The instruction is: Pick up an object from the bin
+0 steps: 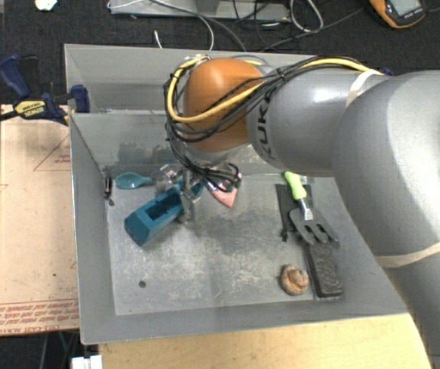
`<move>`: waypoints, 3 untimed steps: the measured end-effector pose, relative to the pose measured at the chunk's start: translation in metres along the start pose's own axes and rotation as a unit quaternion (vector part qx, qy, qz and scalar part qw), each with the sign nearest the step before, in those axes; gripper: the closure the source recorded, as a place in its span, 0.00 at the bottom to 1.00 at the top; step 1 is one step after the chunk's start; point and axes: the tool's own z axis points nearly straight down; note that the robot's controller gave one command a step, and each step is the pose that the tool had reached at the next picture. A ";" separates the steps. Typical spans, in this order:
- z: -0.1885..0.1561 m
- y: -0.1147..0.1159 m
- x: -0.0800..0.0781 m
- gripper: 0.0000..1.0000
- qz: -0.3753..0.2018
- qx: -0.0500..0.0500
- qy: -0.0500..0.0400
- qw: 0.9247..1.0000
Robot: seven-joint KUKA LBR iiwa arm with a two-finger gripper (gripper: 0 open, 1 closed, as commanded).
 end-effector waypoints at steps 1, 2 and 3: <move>-0.060 -0.003 0.005 1.00 -0.062 -0.002 0.007 0.998; -0.060 -0.019 0.014 1.00 -0.022 0.001 0.002 1.000; -0.092 -0.011 0.016 1.00 -0.178 -0.003 0.006 0.984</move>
Offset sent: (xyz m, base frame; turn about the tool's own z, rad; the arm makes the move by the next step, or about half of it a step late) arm -0.0032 -0.0555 -0.0031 -0.4806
